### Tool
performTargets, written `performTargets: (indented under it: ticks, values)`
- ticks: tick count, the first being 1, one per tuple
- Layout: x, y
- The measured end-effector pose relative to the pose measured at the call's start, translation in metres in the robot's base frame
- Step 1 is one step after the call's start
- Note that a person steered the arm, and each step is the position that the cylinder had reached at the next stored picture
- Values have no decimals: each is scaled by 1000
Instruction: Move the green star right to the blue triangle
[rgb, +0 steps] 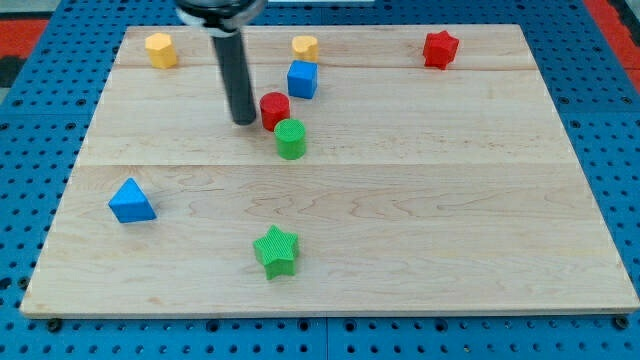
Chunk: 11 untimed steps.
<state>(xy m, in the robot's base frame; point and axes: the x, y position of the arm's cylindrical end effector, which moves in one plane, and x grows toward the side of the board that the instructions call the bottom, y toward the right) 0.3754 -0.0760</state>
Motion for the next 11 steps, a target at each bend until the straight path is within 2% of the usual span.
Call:
performTargets:
  ticks: [1,2,4,5,6,7,8,9,10,11]
  values:
    - [11,24]
    - [13,6]
    - [141,-12]
    - [171,60]
    - [226,57]
    - [234,11]
    - [226,9]
    - [180,3]
    - [228,23]
    - [236,-2]
